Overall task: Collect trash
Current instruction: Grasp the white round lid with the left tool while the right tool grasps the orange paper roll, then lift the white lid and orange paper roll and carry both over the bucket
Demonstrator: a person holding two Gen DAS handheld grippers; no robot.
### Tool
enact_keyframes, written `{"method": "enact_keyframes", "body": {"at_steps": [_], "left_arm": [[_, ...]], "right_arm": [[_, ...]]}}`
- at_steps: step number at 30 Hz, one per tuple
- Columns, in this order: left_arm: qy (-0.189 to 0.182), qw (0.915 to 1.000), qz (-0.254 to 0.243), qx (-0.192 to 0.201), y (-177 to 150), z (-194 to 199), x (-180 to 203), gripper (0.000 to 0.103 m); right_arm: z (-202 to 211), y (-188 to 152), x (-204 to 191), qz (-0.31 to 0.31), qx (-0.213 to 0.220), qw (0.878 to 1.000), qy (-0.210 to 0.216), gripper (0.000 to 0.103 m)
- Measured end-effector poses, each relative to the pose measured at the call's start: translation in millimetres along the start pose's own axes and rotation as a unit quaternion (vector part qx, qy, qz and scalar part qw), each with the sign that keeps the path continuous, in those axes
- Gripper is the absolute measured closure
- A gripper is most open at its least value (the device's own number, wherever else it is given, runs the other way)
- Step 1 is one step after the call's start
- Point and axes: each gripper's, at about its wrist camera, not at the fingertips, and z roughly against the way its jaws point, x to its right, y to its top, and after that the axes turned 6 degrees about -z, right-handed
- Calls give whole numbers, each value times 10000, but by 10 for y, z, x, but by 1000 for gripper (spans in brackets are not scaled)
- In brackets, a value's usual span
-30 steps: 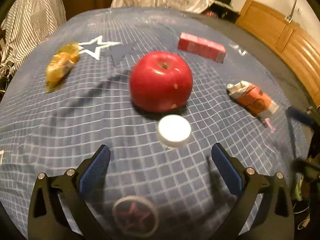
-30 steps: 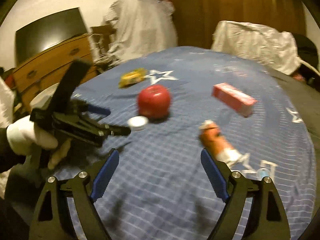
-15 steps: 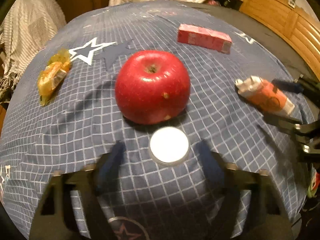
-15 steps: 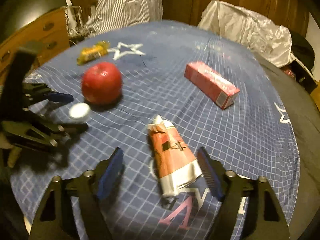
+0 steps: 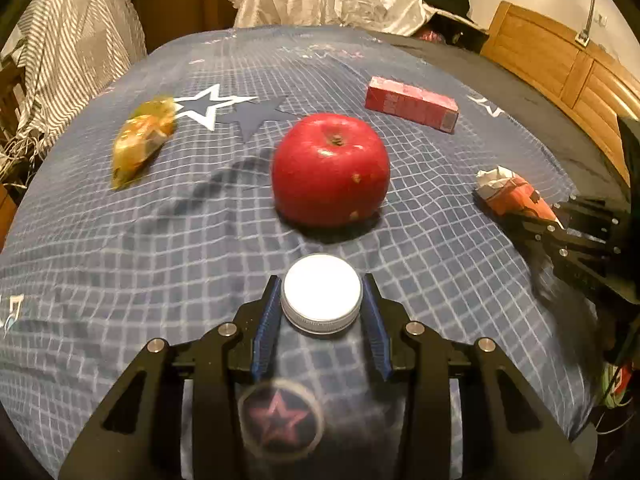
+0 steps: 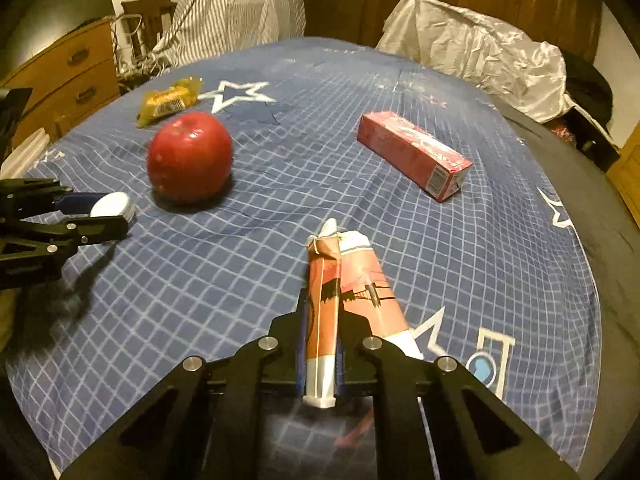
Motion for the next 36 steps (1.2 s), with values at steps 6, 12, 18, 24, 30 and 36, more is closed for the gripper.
{"method": "enact_keyframes", "body": {"at_steps": [6, 12, 18, 24, 30, 36], "left_arm": [[238, 9994, 19, 255, -213, 300, -169, 64], [353, 9965, 233, 714, -310, 687, -312, 64], [458, 9898, 147, 1342, -303, 1167, -228, 64], [532, 9775, -63, 2041, -307, 1631, 10, 64], [491, 9705, -161, 2356, -301, 1840, 118, 64], [461, 9690, -213, 2417, -304, 1931, 164, 64]], "right_arm": [[410, -120, -184, -368, 593, 9976, 19, 92], [914, -248, -411, -795, 1278, 9886, -21, 92], [1505, -351, -670, -998, 1935, 9759, -118, 92], [2031, -406, -834, -1013, 2488, 9626, -366, 92], [2391, -449, -946, -1025, 2766, 9542, -499, 92], [2522, -443, -1004, -1037, 2774, 9538, -512, 92]]}}
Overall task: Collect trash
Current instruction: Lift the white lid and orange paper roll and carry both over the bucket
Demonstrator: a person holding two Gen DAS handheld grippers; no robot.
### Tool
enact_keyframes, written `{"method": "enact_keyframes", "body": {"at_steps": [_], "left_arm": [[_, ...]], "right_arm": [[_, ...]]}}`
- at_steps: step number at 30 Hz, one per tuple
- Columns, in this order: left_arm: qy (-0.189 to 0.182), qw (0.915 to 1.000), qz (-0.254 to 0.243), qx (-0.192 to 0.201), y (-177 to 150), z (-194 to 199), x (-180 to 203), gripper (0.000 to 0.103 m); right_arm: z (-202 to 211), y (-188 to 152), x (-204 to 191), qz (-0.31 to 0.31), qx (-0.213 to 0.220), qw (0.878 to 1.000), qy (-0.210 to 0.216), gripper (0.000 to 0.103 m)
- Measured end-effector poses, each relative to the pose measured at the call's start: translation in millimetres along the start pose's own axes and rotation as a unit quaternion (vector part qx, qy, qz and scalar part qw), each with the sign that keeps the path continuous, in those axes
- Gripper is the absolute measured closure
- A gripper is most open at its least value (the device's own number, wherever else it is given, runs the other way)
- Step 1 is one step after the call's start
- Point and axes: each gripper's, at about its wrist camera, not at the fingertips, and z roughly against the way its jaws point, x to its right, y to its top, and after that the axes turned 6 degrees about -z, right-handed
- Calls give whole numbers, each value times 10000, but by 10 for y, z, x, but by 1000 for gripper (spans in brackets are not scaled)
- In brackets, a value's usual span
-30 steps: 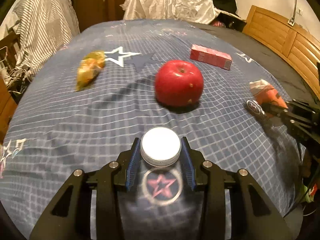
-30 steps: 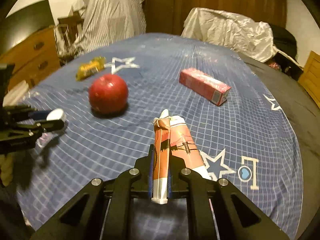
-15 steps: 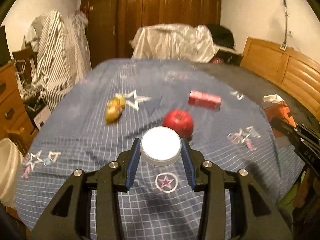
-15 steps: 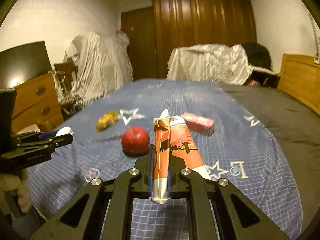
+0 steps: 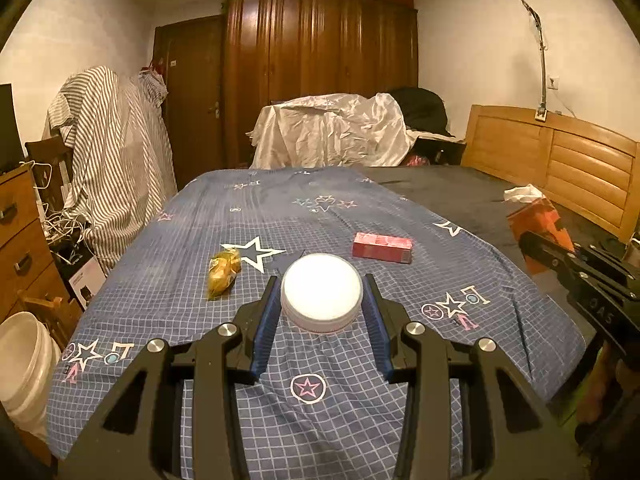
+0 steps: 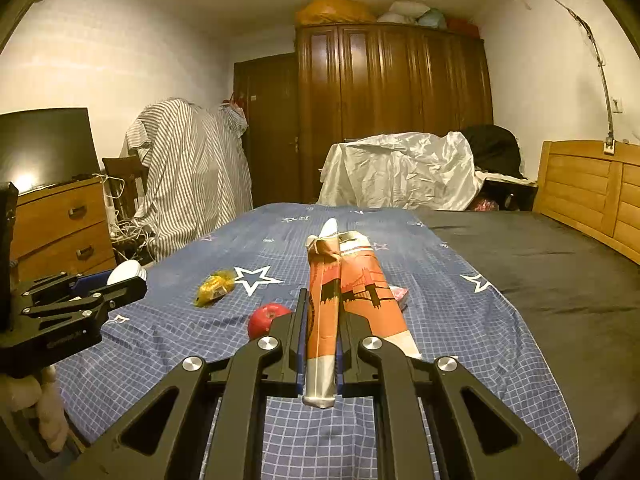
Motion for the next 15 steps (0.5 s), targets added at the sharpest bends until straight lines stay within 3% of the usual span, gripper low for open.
{"method": "enact_keyframes", "body": {"at_steps": [15], "left_arm": [[15, 10000, 44, 7, -4, 44, -93, 64]], "right_arm": [[-113, 112, 3, 68, -43, 9999, 109, 92]]}}
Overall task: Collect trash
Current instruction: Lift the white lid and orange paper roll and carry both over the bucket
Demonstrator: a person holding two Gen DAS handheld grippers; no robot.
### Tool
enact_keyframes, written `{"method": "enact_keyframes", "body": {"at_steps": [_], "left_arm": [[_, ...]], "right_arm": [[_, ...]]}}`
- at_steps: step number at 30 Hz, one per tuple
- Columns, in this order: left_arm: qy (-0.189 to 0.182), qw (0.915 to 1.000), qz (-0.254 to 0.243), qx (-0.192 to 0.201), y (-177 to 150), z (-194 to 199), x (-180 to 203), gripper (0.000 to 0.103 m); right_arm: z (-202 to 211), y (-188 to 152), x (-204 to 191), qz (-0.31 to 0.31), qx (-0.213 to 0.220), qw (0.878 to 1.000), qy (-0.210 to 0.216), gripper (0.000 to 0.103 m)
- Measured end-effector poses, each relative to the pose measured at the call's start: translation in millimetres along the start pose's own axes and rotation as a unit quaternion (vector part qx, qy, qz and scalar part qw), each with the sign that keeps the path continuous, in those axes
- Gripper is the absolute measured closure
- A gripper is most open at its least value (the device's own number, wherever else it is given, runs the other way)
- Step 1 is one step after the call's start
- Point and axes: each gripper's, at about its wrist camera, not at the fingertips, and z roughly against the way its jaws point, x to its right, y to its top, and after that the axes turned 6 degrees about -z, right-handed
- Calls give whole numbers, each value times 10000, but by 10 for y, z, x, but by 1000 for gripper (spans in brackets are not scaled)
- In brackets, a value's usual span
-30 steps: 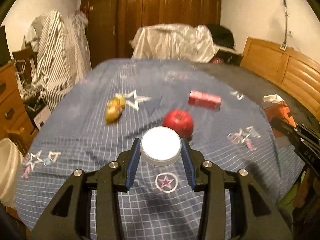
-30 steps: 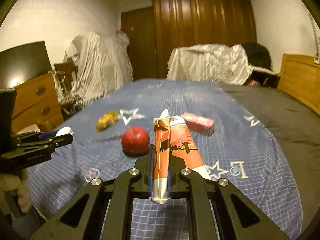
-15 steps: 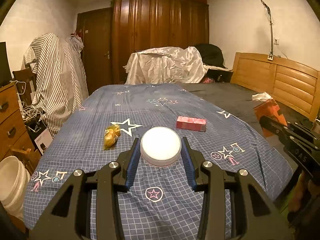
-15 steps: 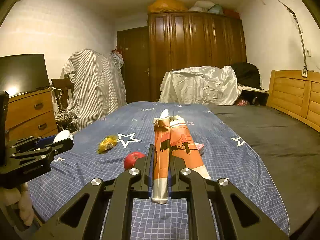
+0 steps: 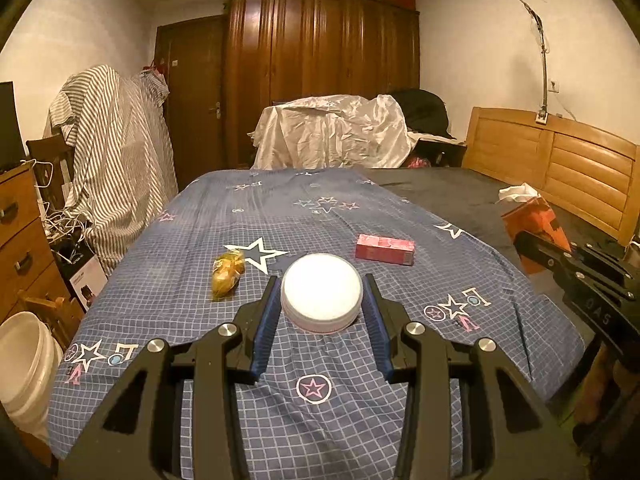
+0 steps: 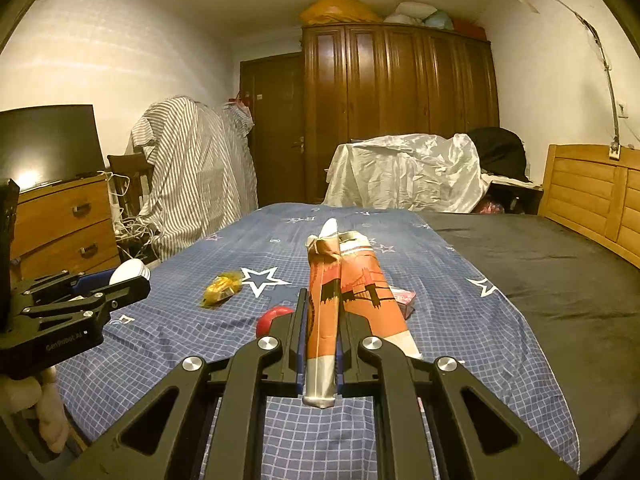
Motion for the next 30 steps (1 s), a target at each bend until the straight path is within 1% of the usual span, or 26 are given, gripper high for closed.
{"method": "enact_keyframes", "body": {"at_steps": [3, 6, 12, 14, 18, 22, 26, 30], "left_arm": [[62, 10000, 41, 2, -3, 26, -91, 64], [232, 9996, 136, 5, 23, 81, -269, 64], [650, 9972, 358, -60, 33, 197, -728, 64], [840, 9954, 447, -77, 17, 264, -941, 64], [1167, 9909, 655, -113, -14, 387, -1338, 64], [1538, 9842, 868, -131, -86, 581, -1771, 64], [1856, 9767, 1061, -167, -145, 770, -2175, 64], [2162, 9677, 1267, -256, -233, 966, -2592, 64]], "right_arm": [[-44, 65, -59, 73, 4, 9999, 131, 92], [-129, 153, -210, 211, -7, 9991, 359, 92], [-441, 359, -698, 417, -112, 9942, 982, 92], [-537, 423, -877, 470, -166, 9920, 1159, 92], [-755, 514, -1364, 584, -344, 9846, 1609, 92], [-929, 599, -1910, 691, -514, 9751, 2045, 92], [-1071, 643, -2545, 830, -693, 9626, 2485, 92], [-1236, 694, -3258, 1003, -936, 9457, 2946, 92]]}}
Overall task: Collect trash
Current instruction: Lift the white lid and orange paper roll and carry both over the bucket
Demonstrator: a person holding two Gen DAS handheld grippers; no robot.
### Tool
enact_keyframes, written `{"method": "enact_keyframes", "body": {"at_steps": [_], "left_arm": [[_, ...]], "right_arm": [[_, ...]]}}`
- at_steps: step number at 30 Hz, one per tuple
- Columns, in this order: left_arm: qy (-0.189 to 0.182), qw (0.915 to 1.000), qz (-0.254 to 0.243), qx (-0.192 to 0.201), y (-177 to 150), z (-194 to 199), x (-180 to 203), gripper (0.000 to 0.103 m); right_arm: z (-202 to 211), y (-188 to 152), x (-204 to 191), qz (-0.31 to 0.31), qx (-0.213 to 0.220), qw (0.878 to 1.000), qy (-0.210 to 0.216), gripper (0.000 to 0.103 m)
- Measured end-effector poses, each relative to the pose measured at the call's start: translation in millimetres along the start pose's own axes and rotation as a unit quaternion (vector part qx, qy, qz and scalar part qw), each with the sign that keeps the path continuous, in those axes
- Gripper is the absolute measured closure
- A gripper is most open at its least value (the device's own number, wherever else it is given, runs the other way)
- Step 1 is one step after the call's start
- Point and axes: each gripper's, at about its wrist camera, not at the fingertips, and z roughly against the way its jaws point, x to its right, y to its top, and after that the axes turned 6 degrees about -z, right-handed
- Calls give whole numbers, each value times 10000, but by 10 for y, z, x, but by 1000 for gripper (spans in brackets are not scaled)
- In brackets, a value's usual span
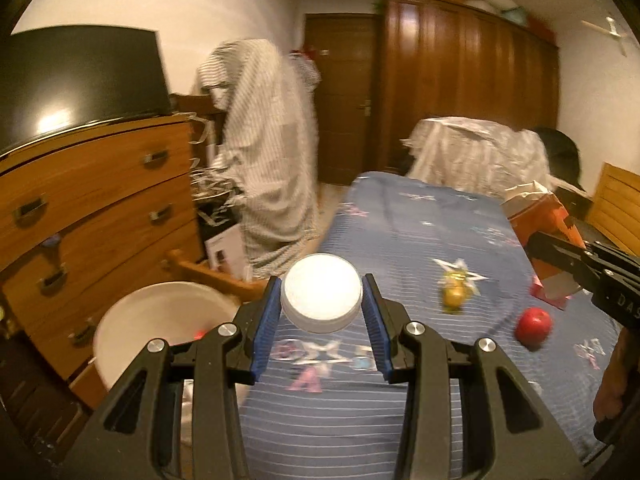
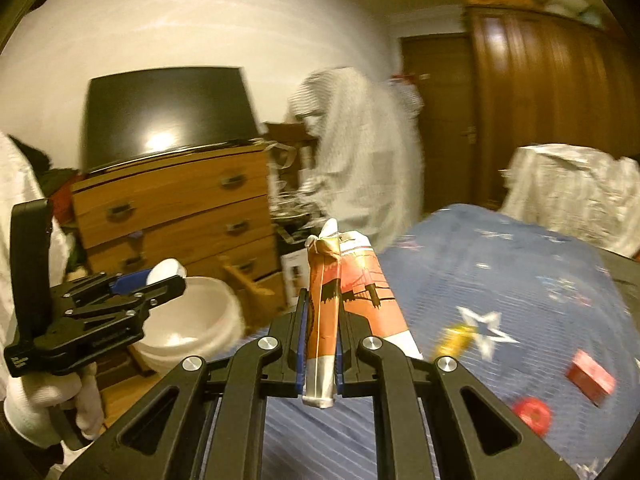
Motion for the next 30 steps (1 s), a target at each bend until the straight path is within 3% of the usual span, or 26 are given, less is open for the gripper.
{"method": "enact_keyframes", "body": {"at_steps": [10, 19, 25, 30], "left_arm": [[639, 9954, 550, -465, -95, -132, -1193, 64], [651, 9883, 887, -1057, -306, -612, -1788, 64], [718, 9829, 1073, -1310, -506, -787, -2097, 64], [779, 9805, 1170, -1377, -601, -822, -2267, 64]], "right_arm": [[-1545, 402, -1176, 410, -1096, 9884, 966, 92], [-2997, 279, -1845, 617, -2395, 9597, 1334, 92], [-3494, 77, -1987, 611, -2799, 9481, 1377, 92], [-3664, 7, -1964, 565, -2888, 9465, 1323, 92]]}}
